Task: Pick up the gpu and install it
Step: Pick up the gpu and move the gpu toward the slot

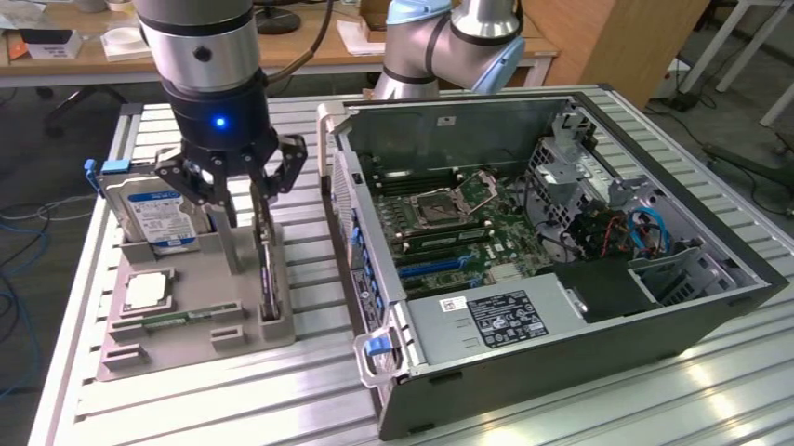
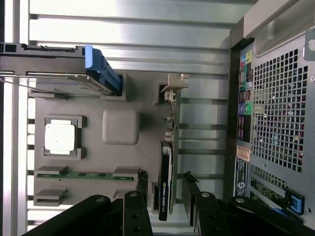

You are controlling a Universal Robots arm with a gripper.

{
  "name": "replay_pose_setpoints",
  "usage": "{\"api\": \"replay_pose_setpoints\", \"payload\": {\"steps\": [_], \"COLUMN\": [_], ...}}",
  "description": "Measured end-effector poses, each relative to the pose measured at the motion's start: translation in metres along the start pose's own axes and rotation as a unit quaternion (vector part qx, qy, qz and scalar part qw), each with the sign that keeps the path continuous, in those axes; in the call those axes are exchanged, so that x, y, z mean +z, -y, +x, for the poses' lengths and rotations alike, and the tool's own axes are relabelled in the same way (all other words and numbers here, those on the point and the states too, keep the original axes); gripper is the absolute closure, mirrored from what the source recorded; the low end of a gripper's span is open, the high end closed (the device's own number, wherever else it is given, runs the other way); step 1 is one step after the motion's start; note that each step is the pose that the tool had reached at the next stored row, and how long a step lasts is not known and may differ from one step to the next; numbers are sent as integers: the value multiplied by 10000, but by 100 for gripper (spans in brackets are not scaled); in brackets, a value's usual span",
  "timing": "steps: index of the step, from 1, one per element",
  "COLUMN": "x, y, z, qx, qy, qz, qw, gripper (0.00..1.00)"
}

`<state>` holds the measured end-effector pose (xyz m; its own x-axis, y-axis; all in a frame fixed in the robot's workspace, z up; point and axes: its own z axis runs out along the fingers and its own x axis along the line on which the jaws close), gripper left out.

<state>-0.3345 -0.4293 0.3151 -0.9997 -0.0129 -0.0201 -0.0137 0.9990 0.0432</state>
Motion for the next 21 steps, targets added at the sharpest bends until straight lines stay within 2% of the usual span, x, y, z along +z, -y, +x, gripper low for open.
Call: {"api": "replay_pose_setpoints", "payload": {"steps": [21], "x": [69], "y": [31], "z": [-4], "qx": [0], "qy": [0], "qz": [0], "qw": [10000], "gripper": [58]}}
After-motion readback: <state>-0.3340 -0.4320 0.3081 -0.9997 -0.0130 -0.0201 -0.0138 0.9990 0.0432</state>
